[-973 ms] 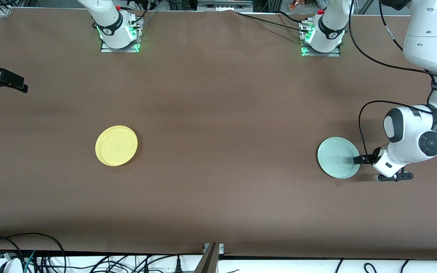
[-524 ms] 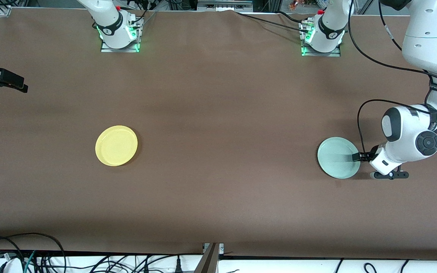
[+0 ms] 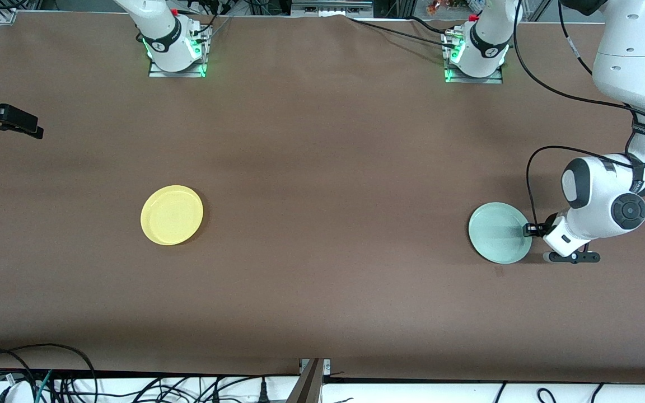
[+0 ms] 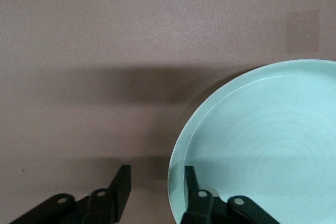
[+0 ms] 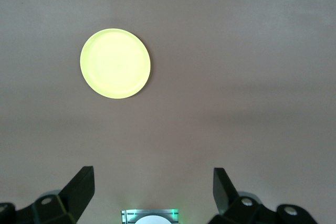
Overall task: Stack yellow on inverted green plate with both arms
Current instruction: 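Grip the green plate rim with the left gripper while the right gripper reaches out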
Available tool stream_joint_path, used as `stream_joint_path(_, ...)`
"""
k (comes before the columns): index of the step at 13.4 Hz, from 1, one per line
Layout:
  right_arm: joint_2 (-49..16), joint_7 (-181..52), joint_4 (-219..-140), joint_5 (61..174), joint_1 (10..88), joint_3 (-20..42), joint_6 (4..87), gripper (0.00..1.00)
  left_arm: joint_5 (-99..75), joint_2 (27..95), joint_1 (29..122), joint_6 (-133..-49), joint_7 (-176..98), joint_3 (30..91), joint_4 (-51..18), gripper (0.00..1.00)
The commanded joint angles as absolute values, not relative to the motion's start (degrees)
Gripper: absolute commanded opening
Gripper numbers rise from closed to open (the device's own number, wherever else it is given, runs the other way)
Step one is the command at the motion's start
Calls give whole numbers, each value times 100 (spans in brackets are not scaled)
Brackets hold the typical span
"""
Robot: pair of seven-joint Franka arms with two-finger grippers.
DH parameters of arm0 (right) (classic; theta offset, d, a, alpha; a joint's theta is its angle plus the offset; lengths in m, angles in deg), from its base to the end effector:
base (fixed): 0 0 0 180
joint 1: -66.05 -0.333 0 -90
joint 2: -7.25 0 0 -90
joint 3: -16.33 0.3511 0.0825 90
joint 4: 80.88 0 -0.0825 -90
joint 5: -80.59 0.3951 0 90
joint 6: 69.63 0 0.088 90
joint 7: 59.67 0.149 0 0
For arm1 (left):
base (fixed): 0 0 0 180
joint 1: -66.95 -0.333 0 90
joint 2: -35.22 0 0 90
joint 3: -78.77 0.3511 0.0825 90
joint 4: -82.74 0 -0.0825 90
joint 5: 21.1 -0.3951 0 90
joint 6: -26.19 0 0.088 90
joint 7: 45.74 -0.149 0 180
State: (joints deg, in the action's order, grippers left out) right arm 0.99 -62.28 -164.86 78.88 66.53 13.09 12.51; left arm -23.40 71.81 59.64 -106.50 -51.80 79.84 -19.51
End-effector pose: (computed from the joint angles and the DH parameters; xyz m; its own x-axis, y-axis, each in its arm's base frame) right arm 0.5804 -0.0407 0.5941 0.9896 -0.0234 -0.1421 -0.0193 -0.9994 0.0296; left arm 0.6619 0.0989 0.1651 0.9938 0.0100 -0.1111 0.0072 -0.9996 -0.0260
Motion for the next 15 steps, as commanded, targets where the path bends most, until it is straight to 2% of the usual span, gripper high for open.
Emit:
stream_joint_path(1,-39,-6257,-16376,8006,6702,1326,1220,100,-2488,7002,5895,-10609,-5260,7921,-2132,45)
stream_joint_path(10,-530,-6265,-16376,7954,6772,1326,1255,100,-2488,6914,5904,-10512,-5269,7903,-2132,39)
stream_joint_path(15,-1181,-6257,-16376,8006,6781,1335,1878,100,-2488,6923,5904,-10512,-5269,7894,-2132,38)
